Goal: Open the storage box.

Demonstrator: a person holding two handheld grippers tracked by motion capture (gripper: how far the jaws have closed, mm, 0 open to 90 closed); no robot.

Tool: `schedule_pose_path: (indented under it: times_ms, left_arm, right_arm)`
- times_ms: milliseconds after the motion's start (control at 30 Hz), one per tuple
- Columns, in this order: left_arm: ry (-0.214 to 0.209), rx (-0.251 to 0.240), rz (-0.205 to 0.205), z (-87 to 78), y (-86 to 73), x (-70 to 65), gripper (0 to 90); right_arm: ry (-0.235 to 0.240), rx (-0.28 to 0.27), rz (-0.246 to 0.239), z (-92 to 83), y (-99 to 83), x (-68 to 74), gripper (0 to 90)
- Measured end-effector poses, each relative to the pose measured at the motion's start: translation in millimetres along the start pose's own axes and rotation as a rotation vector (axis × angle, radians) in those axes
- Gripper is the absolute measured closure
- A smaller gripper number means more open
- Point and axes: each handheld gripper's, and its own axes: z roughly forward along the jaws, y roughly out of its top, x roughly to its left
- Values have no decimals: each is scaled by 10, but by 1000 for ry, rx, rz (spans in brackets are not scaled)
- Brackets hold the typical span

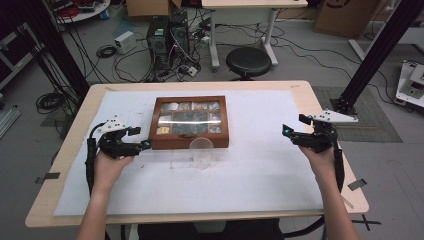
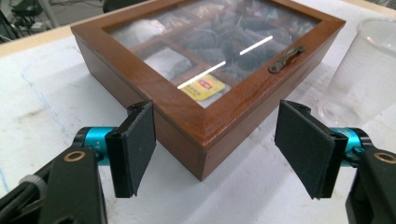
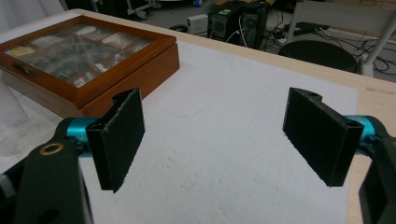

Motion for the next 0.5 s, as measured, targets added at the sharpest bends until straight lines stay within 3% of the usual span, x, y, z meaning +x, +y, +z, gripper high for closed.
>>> schedule_pose_path:
  times_ms: [100,500]
  left_arm:
    - [2,50,7,61,-44,20,310]
    - [11,114,2,161,-106,49,389]
  right_arm:
    - [0,-2,1,1,-1,-2,215]
    - [0,1,7,7,-9,-6,214]
